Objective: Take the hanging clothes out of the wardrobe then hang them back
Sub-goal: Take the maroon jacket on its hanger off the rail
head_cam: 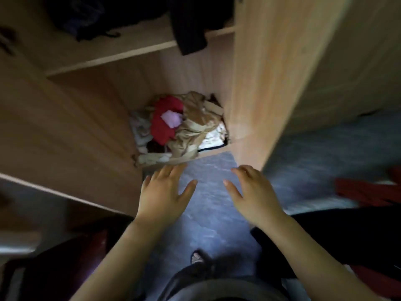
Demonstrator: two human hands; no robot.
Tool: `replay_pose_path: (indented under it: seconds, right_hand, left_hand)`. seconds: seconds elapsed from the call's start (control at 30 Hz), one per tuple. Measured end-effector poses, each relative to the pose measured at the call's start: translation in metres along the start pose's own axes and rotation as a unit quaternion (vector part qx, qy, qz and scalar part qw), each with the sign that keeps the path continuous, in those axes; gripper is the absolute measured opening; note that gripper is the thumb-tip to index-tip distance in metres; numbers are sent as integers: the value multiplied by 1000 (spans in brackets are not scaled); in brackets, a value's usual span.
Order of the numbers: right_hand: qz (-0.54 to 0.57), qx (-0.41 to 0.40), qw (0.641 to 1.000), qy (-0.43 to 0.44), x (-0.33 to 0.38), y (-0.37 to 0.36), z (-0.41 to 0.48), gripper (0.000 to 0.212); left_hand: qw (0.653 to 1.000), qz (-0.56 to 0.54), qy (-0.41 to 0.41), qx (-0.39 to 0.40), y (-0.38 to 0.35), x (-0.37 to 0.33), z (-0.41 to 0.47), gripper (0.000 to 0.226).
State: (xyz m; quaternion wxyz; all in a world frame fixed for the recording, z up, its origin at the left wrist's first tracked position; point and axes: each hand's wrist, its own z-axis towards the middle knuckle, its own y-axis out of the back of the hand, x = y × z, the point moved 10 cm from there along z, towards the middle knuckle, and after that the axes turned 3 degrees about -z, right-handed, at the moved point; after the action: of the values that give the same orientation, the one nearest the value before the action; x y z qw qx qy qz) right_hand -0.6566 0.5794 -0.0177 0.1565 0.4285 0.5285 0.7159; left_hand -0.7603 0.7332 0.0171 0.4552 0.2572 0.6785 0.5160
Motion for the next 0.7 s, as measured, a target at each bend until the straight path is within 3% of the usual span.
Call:
replay_pose_path:
  seconds: [0.13,0.27,0.57,0.7]
  right_hand:
    - [15,30,995,97,110,-28,66,64]
    - [25,16,989,144,160,-23,123,68]
    - [26,-140,959,245,242,65,338,56]
    - [18,-196,932,304,293,135,443,57]
  left_hand:
    - [996,12,59,-62,60,97,9,67]
    - [992,-11,82,-96,92,140,43,67]
    - [977,17,7,-211,226,145,248,61]
    - [958,30,-38,-282,318,134,347,70]
